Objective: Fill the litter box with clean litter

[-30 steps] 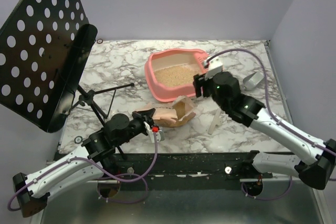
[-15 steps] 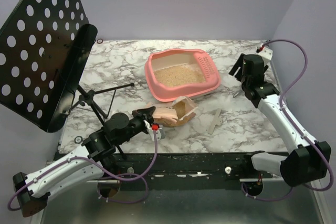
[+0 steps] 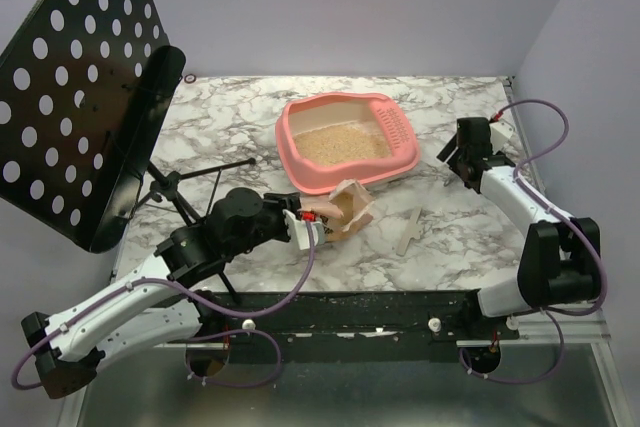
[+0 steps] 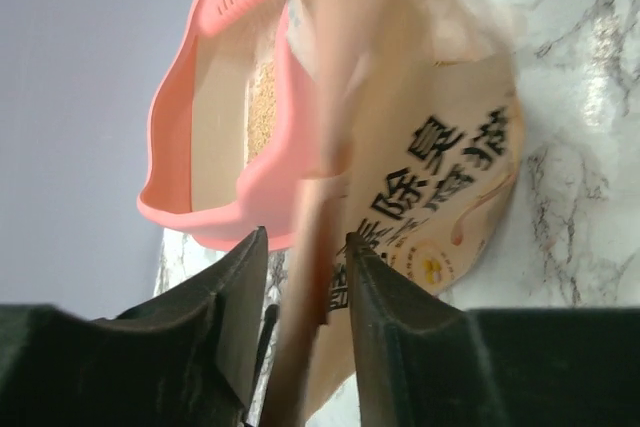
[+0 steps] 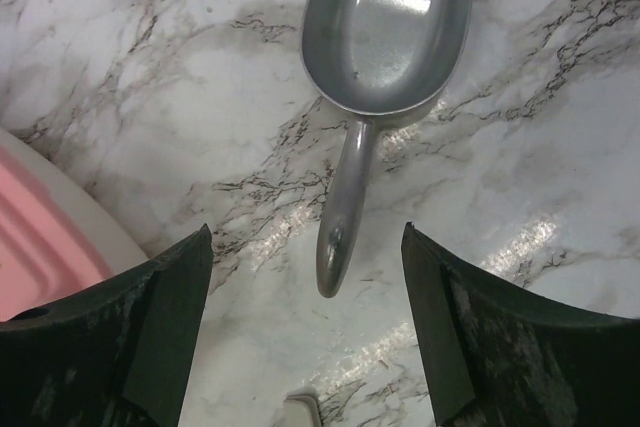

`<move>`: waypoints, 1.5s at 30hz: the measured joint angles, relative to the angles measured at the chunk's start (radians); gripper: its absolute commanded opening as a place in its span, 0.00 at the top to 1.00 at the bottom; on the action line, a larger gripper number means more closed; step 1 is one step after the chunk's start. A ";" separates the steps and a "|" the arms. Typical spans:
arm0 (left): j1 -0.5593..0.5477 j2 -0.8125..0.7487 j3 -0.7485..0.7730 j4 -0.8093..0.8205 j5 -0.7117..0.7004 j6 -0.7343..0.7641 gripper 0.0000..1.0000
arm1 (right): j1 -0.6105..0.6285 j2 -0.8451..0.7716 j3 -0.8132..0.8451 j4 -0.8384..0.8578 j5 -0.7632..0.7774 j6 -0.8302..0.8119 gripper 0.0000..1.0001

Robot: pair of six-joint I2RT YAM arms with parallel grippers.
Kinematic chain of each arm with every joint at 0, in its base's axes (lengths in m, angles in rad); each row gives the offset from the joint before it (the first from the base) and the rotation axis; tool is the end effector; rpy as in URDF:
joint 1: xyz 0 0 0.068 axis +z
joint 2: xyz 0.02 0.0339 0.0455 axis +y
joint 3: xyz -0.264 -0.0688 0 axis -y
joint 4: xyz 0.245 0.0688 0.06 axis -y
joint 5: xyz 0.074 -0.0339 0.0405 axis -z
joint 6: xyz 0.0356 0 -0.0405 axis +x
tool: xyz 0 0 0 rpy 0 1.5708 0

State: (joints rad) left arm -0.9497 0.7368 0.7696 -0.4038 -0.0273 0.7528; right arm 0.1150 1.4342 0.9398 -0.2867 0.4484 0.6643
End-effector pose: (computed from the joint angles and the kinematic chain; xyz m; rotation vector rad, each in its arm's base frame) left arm 0.0994 -0.1373 0.3192 1.4494 1.2942 -0.1042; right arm 0.3033 0.0195 0.2369 0.8163 2.1083 -0.1185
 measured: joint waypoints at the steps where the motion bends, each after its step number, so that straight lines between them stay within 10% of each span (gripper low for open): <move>1: 0.000 0.011 0.024 -0.019 0.008 -0.006 0.49 | -0.008 0.013 0.000 0.000 -0.006 0.008 0.16; 11: -0.002 0.071 0.238 -0.113 0.068 -0.067 0.43 | -0.030 0.152 0.030 -0.031 -0.046 0.063 0.16; 22: -0.002 0.121 0.295 -0.029 0.061 -0.184 0.44 | -0.035 0.243 0.063 -0.071 -0.046 0.087 0.38; 32: -0.001 0.136 0.277 0.021 0.053 -0.219 0.42 | -0.058 0.268 0.090 -0.083 -0.059 0.087 0.99; 45: -0.001 0.072 0.234 0.142 -0.068 -0.246 0.39 | -0.030 0.010 0.033 -0.096 -0.048 -0.011 0.99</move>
State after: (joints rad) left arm -0.9508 0.8093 1.0035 -0.2615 -0.0948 0.5064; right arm 0.0853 1.4441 0.9730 -0.3828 0.4004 0.6533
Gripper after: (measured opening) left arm 0.618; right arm 0.183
